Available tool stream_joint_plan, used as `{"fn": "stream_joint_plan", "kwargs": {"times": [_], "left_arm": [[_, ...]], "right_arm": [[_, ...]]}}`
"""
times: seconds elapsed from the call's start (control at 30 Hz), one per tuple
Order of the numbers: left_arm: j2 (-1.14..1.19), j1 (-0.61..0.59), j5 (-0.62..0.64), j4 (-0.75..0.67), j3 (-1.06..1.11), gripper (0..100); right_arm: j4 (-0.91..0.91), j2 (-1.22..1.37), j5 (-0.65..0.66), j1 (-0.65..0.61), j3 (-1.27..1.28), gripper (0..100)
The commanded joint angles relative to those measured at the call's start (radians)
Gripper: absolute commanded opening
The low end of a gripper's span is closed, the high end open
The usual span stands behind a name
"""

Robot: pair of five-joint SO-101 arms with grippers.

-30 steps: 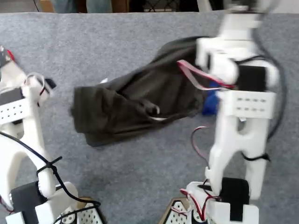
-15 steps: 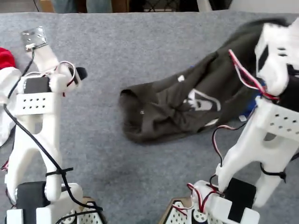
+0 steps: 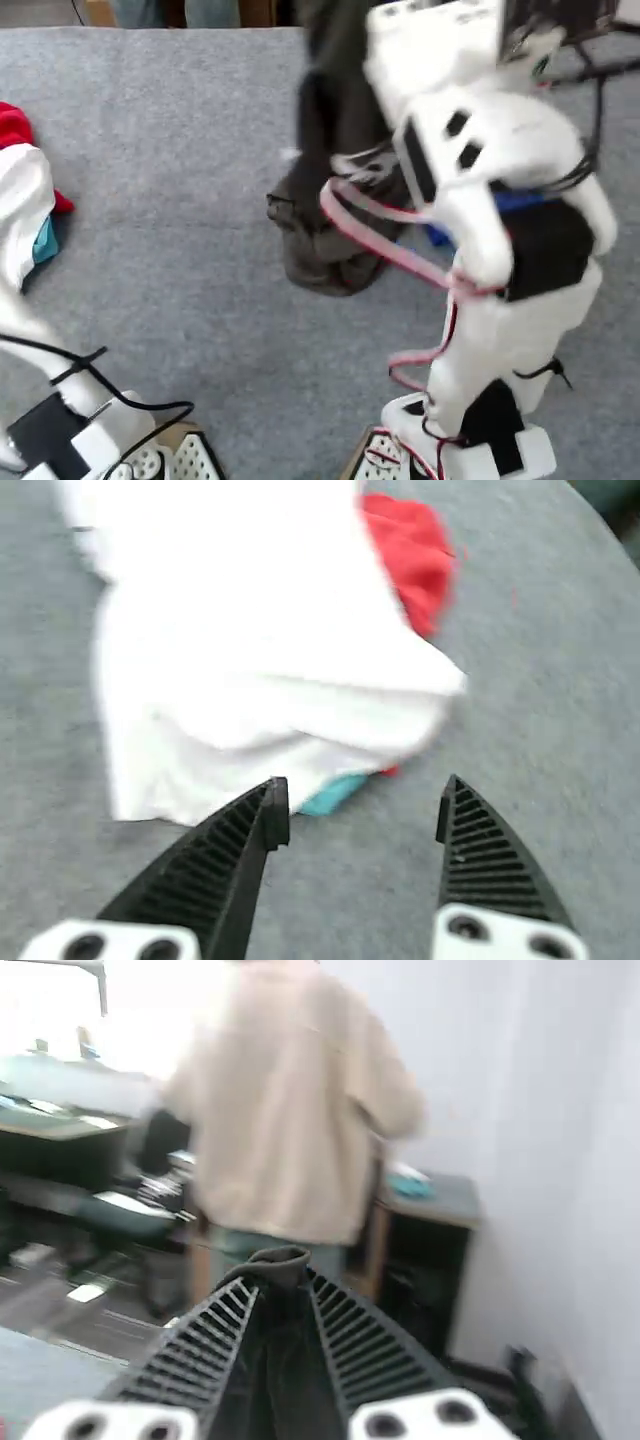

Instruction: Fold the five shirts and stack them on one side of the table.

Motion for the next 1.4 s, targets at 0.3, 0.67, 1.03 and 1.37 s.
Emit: {"fn": "stream_joint_plan", "kwargs": {"times": [0.3,0.67,1.03,1.37], "left_arm": [[-0.049,-0.246,-0.077,0.017,-0.008,26],[-0.049,-0.027,-0.078,0.054,0.090,26],[-0.040,0.587,-0.084,0.203,0.154,26],[-0.049,0.932,-0.152,-0.098,0.656,26]], "right_arm": [[0.040,0.001,0.003,-0.157,0.047,1.3],[-0.061,0.143,0.175,0.161,0.845,1.3],[-0.542,0.163,0.325,0.405,1.438,1.3],[-0.997,0.150,0.144,0.436,1.759,1.4]]}}
